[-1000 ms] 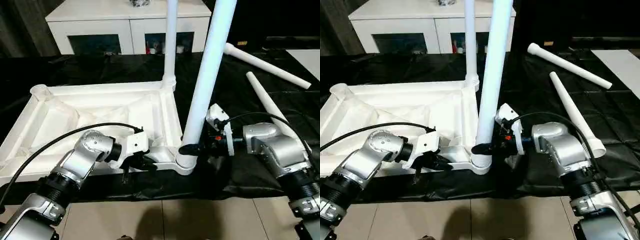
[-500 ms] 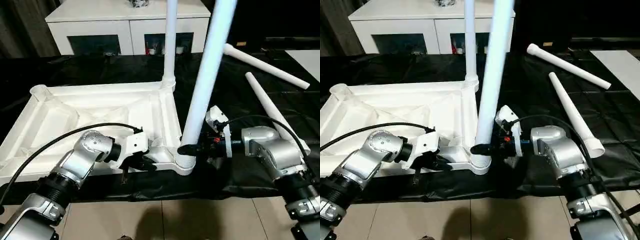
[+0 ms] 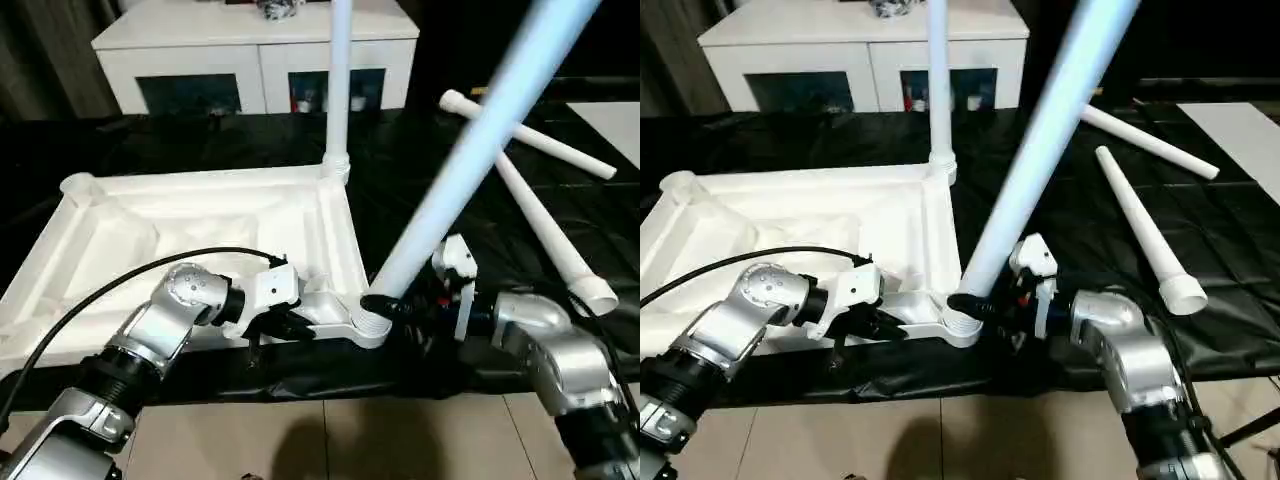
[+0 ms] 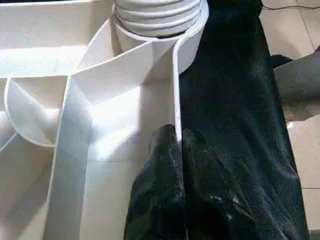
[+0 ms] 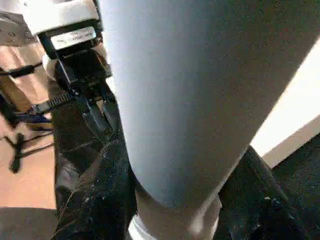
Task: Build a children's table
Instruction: Rotate leg to tighten
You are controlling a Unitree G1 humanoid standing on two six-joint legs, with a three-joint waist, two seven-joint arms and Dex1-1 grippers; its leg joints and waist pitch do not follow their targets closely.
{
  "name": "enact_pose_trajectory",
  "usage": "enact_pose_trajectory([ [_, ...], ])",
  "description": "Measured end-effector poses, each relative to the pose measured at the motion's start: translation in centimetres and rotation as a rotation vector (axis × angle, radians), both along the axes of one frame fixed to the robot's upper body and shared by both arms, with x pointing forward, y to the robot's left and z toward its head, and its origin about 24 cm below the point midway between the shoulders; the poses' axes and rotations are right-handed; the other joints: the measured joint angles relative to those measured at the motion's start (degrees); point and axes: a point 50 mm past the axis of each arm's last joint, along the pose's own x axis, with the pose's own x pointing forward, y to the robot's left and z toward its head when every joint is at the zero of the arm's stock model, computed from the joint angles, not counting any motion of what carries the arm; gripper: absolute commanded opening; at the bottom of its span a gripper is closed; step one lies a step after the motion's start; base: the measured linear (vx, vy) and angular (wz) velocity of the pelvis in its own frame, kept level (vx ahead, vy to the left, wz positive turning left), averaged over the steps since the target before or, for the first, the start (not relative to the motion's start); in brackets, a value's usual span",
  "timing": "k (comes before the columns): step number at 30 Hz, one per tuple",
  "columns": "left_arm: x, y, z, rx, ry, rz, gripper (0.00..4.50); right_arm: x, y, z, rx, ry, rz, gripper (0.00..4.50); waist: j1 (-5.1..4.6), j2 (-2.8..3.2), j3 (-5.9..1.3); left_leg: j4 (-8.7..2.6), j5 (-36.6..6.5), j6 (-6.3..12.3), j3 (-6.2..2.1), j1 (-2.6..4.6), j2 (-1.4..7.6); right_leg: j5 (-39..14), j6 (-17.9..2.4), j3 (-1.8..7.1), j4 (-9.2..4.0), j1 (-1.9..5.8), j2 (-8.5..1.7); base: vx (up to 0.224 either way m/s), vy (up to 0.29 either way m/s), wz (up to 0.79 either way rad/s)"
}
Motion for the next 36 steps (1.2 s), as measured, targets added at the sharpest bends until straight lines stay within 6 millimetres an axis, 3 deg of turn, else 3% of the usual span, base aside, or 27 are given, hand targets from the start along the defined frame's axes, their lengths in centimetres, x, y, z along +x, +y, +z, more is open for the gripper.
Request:
enact_pose_trajectory([
  [16,-0.1,0.0,-0.1,0.005,0.008,-0.015,0.0,0.5,0.8,1.2,-0.174,-0.043,0.159,1.89,-0.45,0.05,-0.27,-0.02,0.0,0.0,-0.06,-0.01,0.01,-0.1,0.1,0.01,-0.01,0.14,0.02,0.0,0.0,0.0],
  [28,-0.1,0.0,-0.2,0.009,0.013,-0.018,0.0,0.6,0.7,0.9,-0.179,-0.012,0.175,1.89,-0.47,-0.22,-0.52,-0.02,0.0,0.0,-0.07,0.02,0.01,-0.1,0.1,0.01,-0.03,0.2,0.02,0.0,0.0,0.0],
  [30,0.0,0.1,-0.4,0.008,0.01,0.006,0.0,1.0,1.1,0.8,-0.173,-0.022,0.141,1.89,-0.6,-0.21,-0.69,-0.03,0.0,0.0,-0.07,0.1,0.01,-0.1,0.1,0.01,-0.03,0.3,0.02,0.0,0.0,0.0],
  [34,1.4,-0.1,-0.7,0.028,-0.032,0.158,0.0,2.8,2.5,0.0,-0.17,-0.051,-0.097,1.88,-1.45,-0.23,-1.02,-0.03,0.0,-0.03,-0.13,0.33,-0.02,-0.3,0.5,0.02,-0.07,0.38,0.06,0.0,0.0,0.0],
  [36,2.1,-0.6,-1.0,0.02,-0.044,0.239,0.0,3.6,3.1,-0.3,-0.163,-0.047,-0.232,1.88,-2.47,-0.22,-1.02,-0.05,0.0,-0.03,-0.29,0.41,-0.09,-0.4,0.5,-0.04,-0.28,0.47,0.08,-0.026,0.002,-0.02],
])
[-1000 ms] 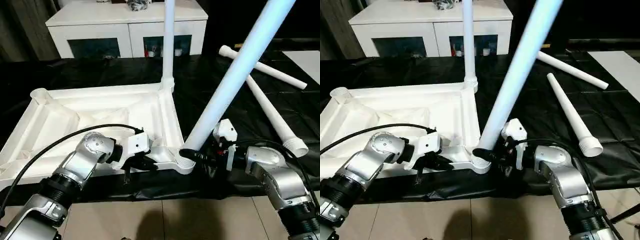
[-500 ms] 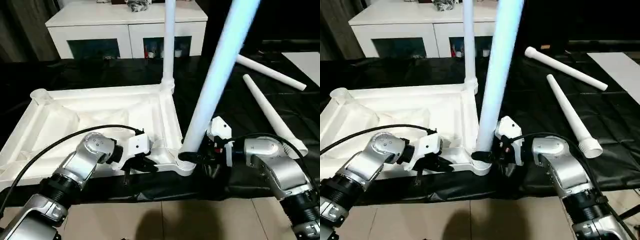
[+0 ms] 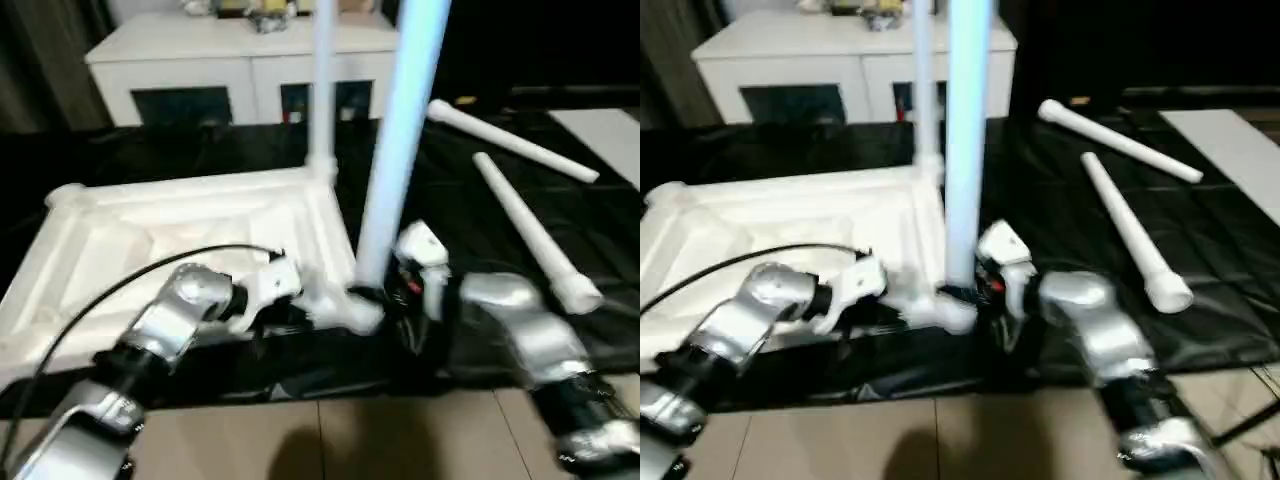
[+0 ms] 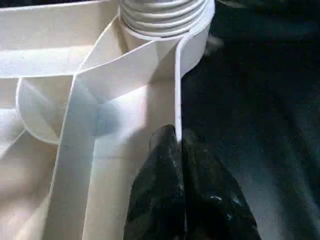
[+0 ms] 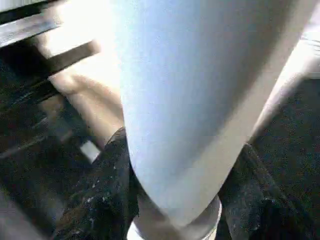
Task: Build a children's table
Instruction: Rotate leg to tighten
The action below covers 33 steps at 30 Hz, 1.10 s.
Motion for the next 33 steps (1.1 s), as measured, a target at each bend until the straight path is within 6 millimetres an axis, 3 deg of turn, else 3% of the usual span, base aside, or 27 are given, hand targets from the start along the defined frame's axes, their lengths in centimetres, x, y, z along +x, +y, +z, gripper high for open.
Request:
enact_pose_trajectory([
  [5,0.8,-2.0,-0.7,-0.021,0.002,0.16,0.0,1.5,0.9,-0.6,0.021,0.025,-0.271,1.88,-1.75,0.24,0.07,-0.07,0.0,0.02,-0.59,0.24,0.0,-0.1,0.1,-0.93,-1.23,0.68,0.02,-0.02,0.006,-0.01],
  [6,1.0,-2.4,-0.8,-0.02,0.006,0.196,0.0,1.9,1.2,-0.8,0.038,0.036,-0.338,1.88,-2.24,0.57,0.23,-0.08,0.0,0.02,-1.0,0.31,0.05,-0.1,0.2,-1.76,-1.93,0.8,-0.02,-0.068,0.019,-0.01],
  [8,1.3,-3.1,-1.0,-0.026,0.019,0.264,0.0,2.5,2.0,-1.0,0.055,0.054,-0.445,1.88,-3.27,1.5,0.61,-0.33,-0.1,0.03,-1.95,0.47,0.24,-0.2,0.1,-3.57,-3.25,2.31,-0.07,-0.055,0.028,-0.03],
  [9,1.5,-3.7,-1.0,-0.023,0.02,0.289,0.0,2.9,2.3,-1.0,0.056,0.057,-0.499,1.88,-3.29,1.66,0.84,-0.43,-0.1,0.02,-1.95,0.44,0.32,-1.2,-0.1,-3.93,-2.82,2.78,-0.18,-0.104,0.043,-0.03],
  [10,1.7,-4.7,-1.0,-0.015,0.02,0.311,0.0,3.1,2.2,-1.2,0.058,0.062,-0.57,1.88,-1.76,1.26,1.05,-0.66,0.0,0.02,-0.36,0.54,0.32,-3.5,-1.8,-3.2,3.47,2.48,-0.5,-0.091,-0.034,0.11],
  [11,1.6,-5.4,-1.0,-0.019,0.016,0.317,0.0,3.3,2.1,-1.4,0.055,0.063,-0.614,1.88,-0.53,-0.8,0.48,-0.52,0.0,-0.01,1.28,0.7,0.19,-5.7,-1.6,-1.02,6.74,3.19,-0.37,-0.091,-0.034,0.11],
  [12,1.7,-5.8,-1.0,-0.03,0.005,0.345,0.0,3.7,2.6,-1.2,0.059,0.064,-0.651,1.88,0.05,-2.18,-0.07,0.22,-0.3,-0.31,1.9,0.86,0.06,-8.7,1.0,1.28,7.85,2.44,0.25,0.048,-0.148,0.07],
  [13,1.7,-6.1,-1.1,-0.03,0.007,0.362,0.0,3.8,2.8,-1.4,0.051,0.074,-0.697,1.88,0.8,-1.65,-0.34,1.99,-1.7,0.15,-0.14,0.4,-0.4,-8.8,0.9,1.27,7.7,1.92,0.27,0.104,-0.077,-0.29],
  [14,1.6,-6.5,-1.2,-0.034,0.019,0.37,0.0,4.0,3.1,-1.3,0.055,0.07,-0.713,1.88,1.63,-0.46,-0.96,2.09,-1.6,-0.06,-2.21,0.36,-0.88,-8.6,0.9,0.72,7.55,1.72,0.45,0.104,-0.077,-0.29],
  [15,1.5,-7.1,-1.2,-0.043,0.024,0.386,0.0,4.1,3.3,-1.3,0.057,0.067,-0.753,1.88,1.74,0.28,-1.37,1.82,-1.0,-1.34,-2.96,0.05,-1.01,-7.7,0.7,0.47,6.95,1.59,0.64,0.059,0.033,-0.23],
  [17,1.5,-7.5,-1.2,-0.052,0.022,0.407,0.0,4.3,3.4,-1.4,0.06,0.075,-0.8,1.88,1.39,0.15,-1.45,1.05,-0.9,-1.48,-2.83,0.15,-0.79,-6.4,-0.2,1.32,5.69,1.76,1.67,0.0,0.0,0.0],
  [18,1.5,-7.5,-1.1,-0.051,0.015,0.42,0.0,4.4,3.5,-1.4,0.06,0.082,-0.825,1.88,1.27,-0.25,-1.35,0.63,-0.9,-1.48,-2.71,0.13,-0.68,-5.9,-0.5,1.31,5.08,1.75,1.81,0.0,0.0,0.0],
  [22,1.6,-7.2,-1.1,-0.046,0.016,0.44,0.0,4.8,4.1,-1.2,0.055,0.072,-0.852,1.88,0.37,-0.12,-1.22,-0.04,-1.0,-1.48,-2.73,0.22,-0.73,-5.2,-0.3,1.23,3.49,2.13,1.9,0.0,0.0,0.0],
  [29,1.8,-6.8,-1.1,-0.042,0.01,0.447,0.0,5.1,4.6,-1.1,0.031,0.049,-0.825,1.88,-0.36,-0.11,-1.14,-0.38,-1.0,-1.48,-2.68,0.17,-0.78,-5.0,-0.2,1.22,2.63,2.34,1.9,0.0,0.0,0.0],
  [31,1.8,-6.7,-1.0,-0.041,0.006,0.447,0.0,5.2,4.7,-1.1,0.034,0.04,-0.811,2.58,-0.42,-0.09,-1.1,-0.38,-1.0,-1.47,-2.67,0.14,-0.78,-5.0,-0.2,1.22,2.59,2.32,1.9,0.0,0.0,0.0],
  [33,2.0,-6.4,-0.8,-0.047,-0.008,0.441,0.0,5.0,4.6,-1.6,0.044,0.051,-0.791,2.64,-0.45,-0.13,-0.9,-0.44,-1.0,-1.47,-2.65,-0.03,-0.77,-5.0,-0.2,1.23,2.59,2.1,1.9,0.0,0.0,0.0],
])
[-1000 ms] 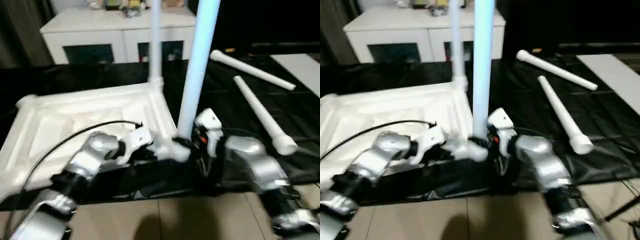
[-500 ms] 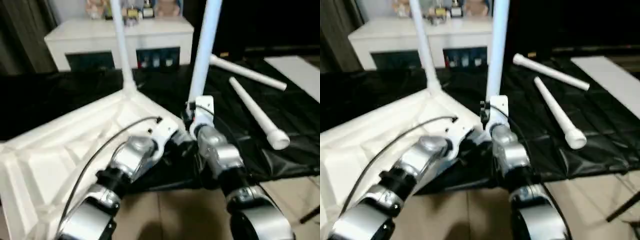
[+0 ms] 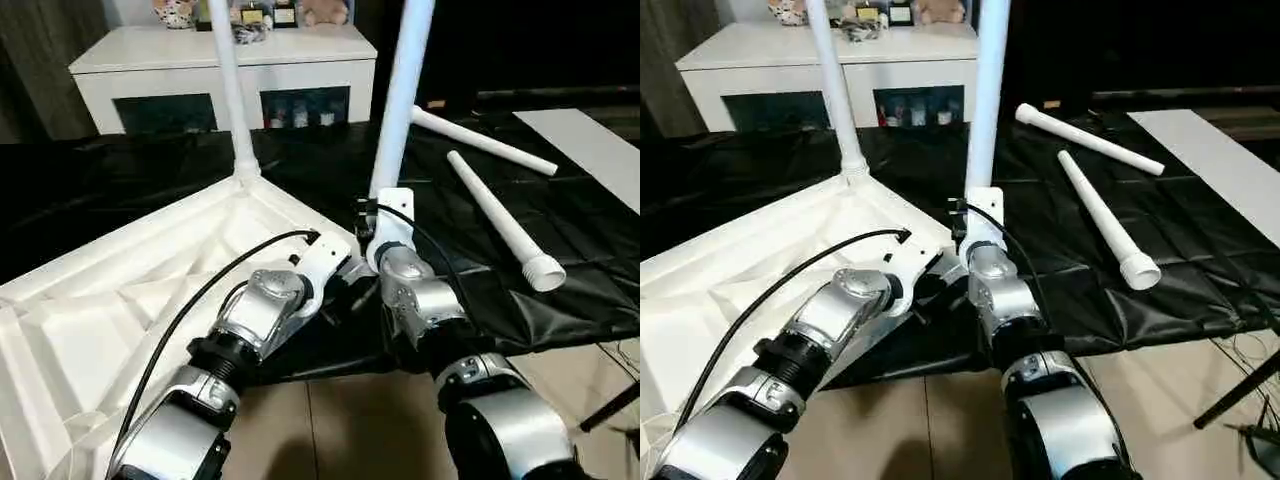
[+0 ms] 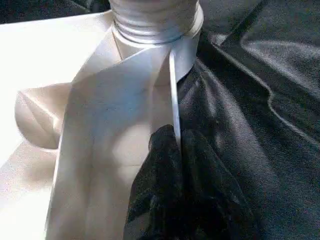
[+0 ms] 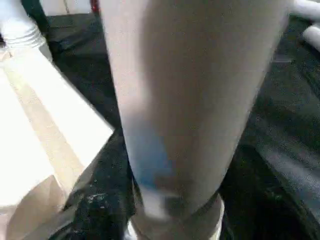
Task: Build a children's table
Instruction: Rotate leg to tighten
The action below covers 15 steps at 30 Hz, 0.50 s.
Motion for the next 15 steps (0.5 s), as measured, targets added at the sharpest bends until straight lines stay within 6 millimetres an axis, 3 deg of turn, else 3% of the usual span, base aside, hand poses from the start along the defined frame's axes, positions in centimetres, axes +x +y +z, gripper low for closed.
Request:
enact_pose_trajectory([
  [8,0.6,1.1,1.1,-0.012,-0.062,-0.034,0.0,0.2,-0.1,0.6,0.052,-0.046,0.11,3.45,0.26,0.49,0.35,-0.2,0.7,0.67,0.79,-1.46,0.44,0.9,-0.1,-0.04,-0.06,-1.54,0.0,0.0,0.0,0.0],
  [12,0.7,1.7,1.5,-0.014,-0.074,-0.076,0.0,-0.1,-0.8,1.3,0.082,-0.071,0.191,3.88,0.5,0.64,0.47,-0.2,1.4,1.31,1.19,-1.66,0.66,0.9,-0.1,-0.07,-0.43,-1.59,0.01,0.0,0.0,0.0],
  [15,0.7,2.5,1.8,-0.014,-0.073,-0.13,0.0,-1.1,-2.0,2.5,0.071,-0.115,0.377,4.12,0.8,0.67,0.51,-0.19,1.2,1.66,1.38,-1.87,0.64,0.9,-0.1,-0.04,-0.91,-1.58,-0.05,0.0,0.0,0.0],
])
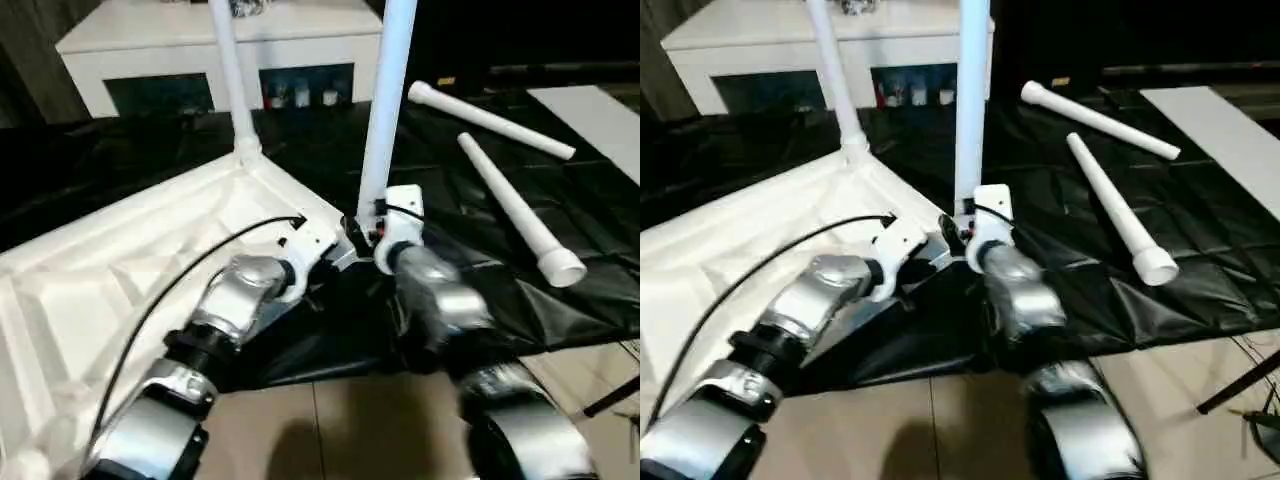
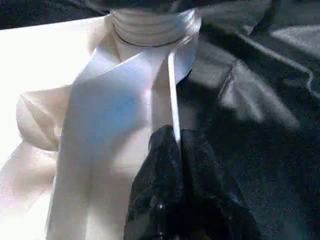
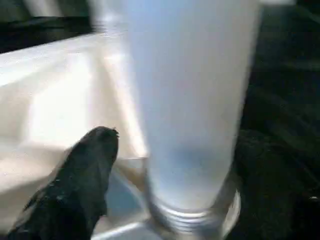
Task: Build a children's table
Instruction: Rotate leg to tighten
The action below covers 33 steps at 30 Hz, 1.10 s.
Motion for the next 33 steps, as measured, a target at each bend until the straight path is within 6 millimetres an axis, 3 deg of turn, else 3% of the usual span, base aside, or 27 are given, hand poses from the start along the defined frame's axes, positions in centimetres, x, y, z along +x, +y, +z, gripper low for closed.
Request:
enact_pose_trajectory([
  [3,-0.3,0.7,0.1,-0.002,0.007,-0.052,0.0,-0.9,-1.1,0.7,-0.045,-0.017,0.133,4.32,0.68,0.0,0.0,0.02,-0.1,0.21,0.12,-0.02,-0.05,0.0,0.0,0.02,-0.02,-0.01,-0.1,0.0,0.0,0.0],
  [6,-1.4,1.7,0.1,-0.011,0.016,-0.202,0.0,-3.1,-3.5,0.9,-0.188,-0.022,0.348,4.47,1.9,0.09,0.06,0.01,-0.2,0.3,0.23,-0.05,-0.04,0.0,0.0,0.01,-0.08,-0.01,-0.15,0.0,0.0,0.0],
  [9,-2.7,2.3,0.0,-0.019,0.05,-0.334,0.0,-4.9,-4.4,0.9,-0.246,-0.008,0.51,4.47,2.62,0.65,0.33,0.06,-0.2,0.29,0.69,0.02,0.1,0.0,0.0,0.03,0.0,-0.01,-0.29,0.0,0.0,0.0],
  [12,-3.7,2.4,0.0,-0.014,0.083,-0.441,0.0,-6.0,-5.2,1.0,-0.257,0.024,0.6,4.47,3.15,0.81,0.4,0.09,-0.1,0.31,1.14,0.04,0.24,0.0,0.0,0.08,0.01,0.02,-0.41,0.0,0.0,0.0],
  [26,-4.7,2.8,0.0,0.009,0.118,-0.545,0.0,-6.8,-6.2,0.6,-0.363,0.079,0.773,4.47,2.8,0.83,0.44,0.32,0.0,0.41,1.29,0.18,0.25,0.1,0.0,0.21,0.3,0.11,-0.46,0.0,0.0,0.0],
  [33,-4.6,3.1,0.0,0.016,0.118,-0.541,0.0,-6.3,-6.0,0.2,-0.351,0.089,0.768,3.77,2.73,0.82,0.44,0.46,0.0,0.47,1.29,0.17,0.26,0.1,0.0,0.23,0.33,0.12,-0.46,0.0,0.0,0.0],
])
